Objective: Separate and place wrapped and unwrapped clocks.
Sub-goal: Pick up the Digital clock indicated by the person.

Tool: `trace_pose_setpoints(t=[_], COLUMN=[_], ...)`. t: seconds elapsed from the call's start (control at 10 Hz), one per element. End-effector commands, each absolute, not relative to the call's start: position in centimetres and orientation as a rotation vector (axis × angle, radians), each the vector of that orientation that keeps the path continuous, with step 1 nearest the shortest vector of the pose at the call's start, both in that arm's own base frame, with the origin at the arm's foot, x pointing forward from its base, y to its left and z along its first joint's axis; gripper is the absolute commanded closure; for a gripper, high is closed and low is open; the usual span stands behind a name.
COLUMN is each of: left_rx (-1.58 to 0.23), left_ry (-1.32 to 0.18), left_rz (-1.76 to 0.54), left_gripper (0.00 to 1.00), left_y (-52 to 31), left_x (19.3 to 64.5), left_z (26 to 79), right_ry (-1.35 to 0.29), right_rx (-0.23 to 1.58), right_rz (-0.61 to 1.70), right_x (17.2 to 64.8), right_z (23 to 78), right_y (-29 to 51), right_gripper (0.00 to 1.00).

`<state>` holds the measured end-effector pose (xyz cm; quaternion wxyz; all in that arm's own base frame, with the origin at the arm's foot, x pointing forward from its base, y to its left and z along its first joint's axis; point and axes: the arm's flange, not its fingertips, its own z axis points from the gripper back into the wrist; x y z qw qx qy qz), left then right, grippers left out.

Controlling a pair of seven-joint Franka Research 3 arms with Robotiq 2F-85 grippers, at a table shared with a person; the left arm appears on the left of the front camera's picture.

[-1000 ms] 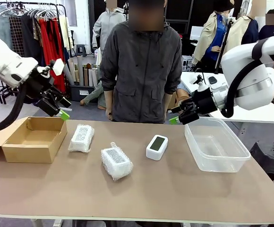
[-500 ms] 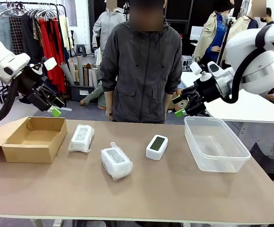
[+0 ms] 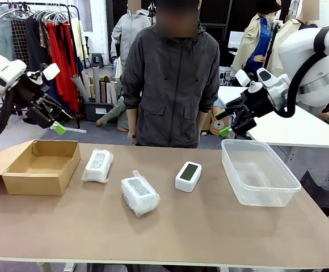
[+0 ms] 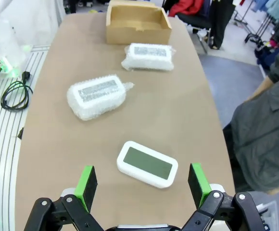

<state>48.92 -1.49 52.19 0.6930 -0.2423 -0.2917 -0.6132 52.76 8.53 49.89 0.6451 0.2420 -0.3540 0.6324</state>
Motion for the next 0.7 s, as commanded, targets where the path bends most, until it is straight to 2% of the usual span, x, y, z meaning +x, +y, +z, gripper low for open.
trace_pose_setpoints(t=[0.0,0.3,0.6], left_rx=[-0.583,-0.582,-0.560], left_ry=[-0.693,-0.697,-0.674], left_rz=[-1.409,-1.419,-1.410], left_gripper=[0.00,0.00,0.00], left_y=[-0.53,-0.66,-0.62], left_x=[49.34,49.34,48.99], left_z=[52.05,51.48,51.80], right_ry=[-0.759,-0.775,-0.791], right_rx=[0.559,0.602,0.561], right_rz=[1.427,1.384,1.417], right_x=[53.78,54.20,53.43], right_z=[50.58,50.19,49.72], right_y=[7.47,7.00,6.72], right_gripper=[0.00,0.00,0.00])
